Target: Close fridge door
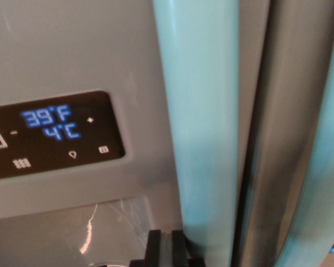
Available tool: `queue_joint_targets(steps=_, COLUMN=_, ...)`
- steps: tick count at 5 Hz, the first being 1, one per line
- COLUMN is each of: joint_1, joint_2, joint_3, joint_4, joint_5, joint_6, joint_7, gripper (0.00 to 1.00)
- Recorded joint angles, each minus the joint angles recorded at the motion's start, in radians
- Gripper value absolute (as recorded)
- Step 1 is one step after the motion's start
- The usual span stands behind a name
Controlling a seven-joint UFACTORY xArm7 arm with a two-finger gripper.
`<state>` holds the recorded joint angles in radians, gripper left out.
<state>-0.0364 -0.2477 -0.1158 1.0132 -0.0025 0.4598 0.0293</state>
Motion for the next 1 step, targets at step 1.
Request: queue_joint_targets(steps=1, joint_1=0.0, joint_2=0.0, joint_3=0.0, joint_4=0.0, joint_5=0.0, joint_6=0.0, joint_7=0.0, gripper=1.0)
